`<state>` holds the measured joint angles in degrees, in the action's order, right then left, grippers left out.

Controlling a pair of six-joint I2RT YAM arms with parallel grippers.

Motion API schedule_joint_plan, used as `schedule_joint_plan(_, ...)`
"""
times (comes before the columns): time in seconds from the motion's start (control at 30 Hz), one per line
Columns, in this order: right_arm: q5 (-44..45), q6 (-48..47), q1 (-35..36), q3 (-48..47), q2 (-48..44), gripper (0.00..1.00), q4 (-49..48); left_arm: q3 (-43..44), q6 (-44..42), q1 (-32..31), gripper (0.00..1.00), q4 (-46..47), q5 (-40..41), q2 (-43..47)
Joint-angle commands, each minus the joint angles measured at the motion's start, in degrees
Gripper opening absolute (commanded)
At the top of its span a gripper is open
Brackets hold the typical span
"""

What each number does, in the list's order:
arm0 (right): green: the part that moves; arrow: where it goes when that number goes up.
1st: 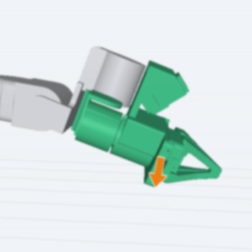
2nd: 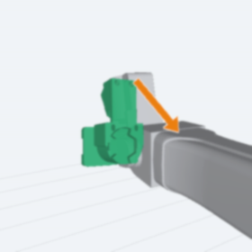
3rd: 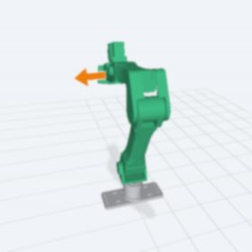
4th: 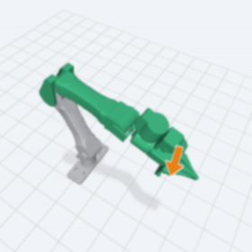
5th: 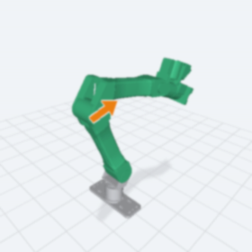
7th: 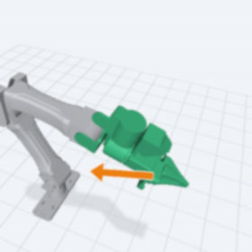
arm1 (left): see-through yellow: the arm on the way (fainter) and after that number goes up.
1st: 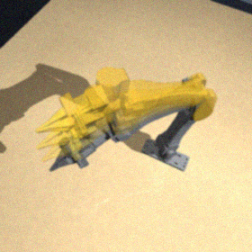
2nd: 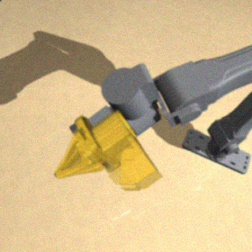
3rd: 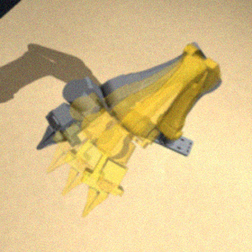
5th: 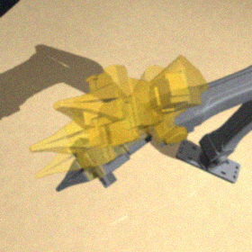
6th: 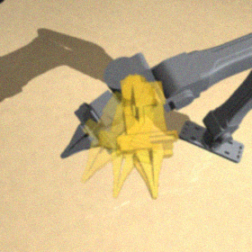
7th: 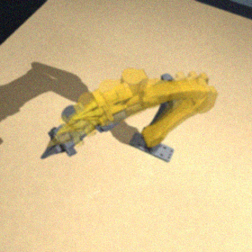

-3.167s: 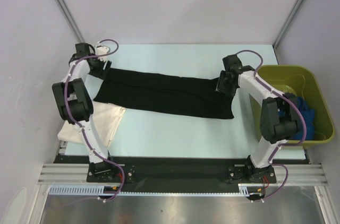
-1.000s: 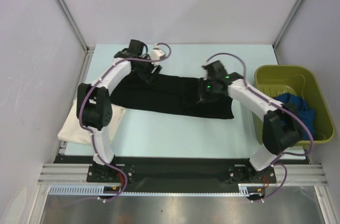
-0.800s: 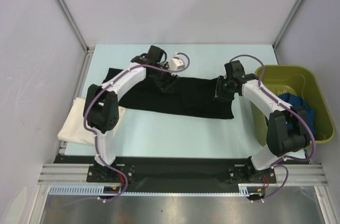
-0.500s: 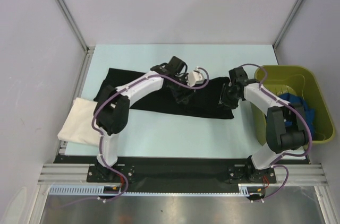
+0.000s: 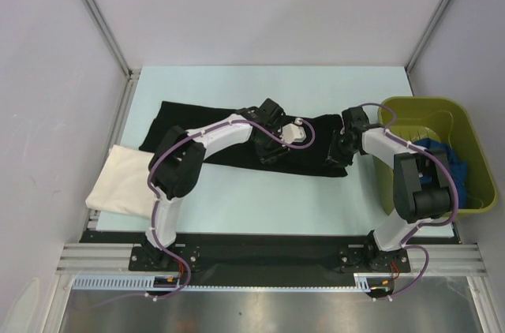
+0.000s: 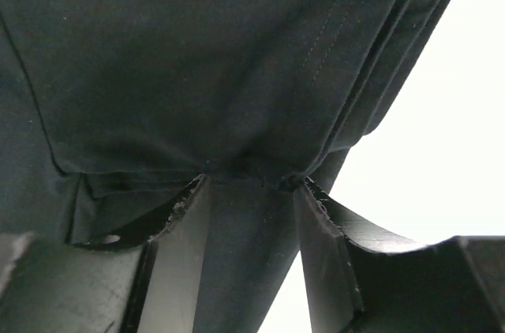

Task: Fold and stack the t-shirts
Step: Fold the tshirt

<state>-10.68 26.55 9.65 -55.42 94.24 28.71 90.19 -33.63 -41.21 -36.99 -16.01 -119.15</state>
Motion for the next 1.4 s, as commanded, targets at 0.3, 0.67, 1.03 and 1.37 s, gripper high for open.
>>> schedule_joint_plan(0.3, -0.4, 1.3, -0.8, -0.2, -3.6, 0.03, 0.3, 6.1, 0.7, 1.2, 0.57, -5.5, -5.7, 1.4)
schedule_joint_plan(0.67, 0.3, 0.8, -0.7, -0.8, -5.9, 0.00, 1.4, 5.0, -0.4, 1.2, 0.34, -3.2, -1.9, 0.5)
schedule_joint_plan(1.03, 0.2, 1.0, -0.8, -2.0, -6.1, 0.00, 1.8, 4.7, -1.9, 0.8, 0.38, -5.7, -6.8, 0.2)
schedule_joint_plan(1.37, -0.4, 0.7, -0.9, -1.4, -5.7, 0.00, 1.3, 5.0, -8.4, -0.2, 0.54, -7.6, -7.4, 0.2)
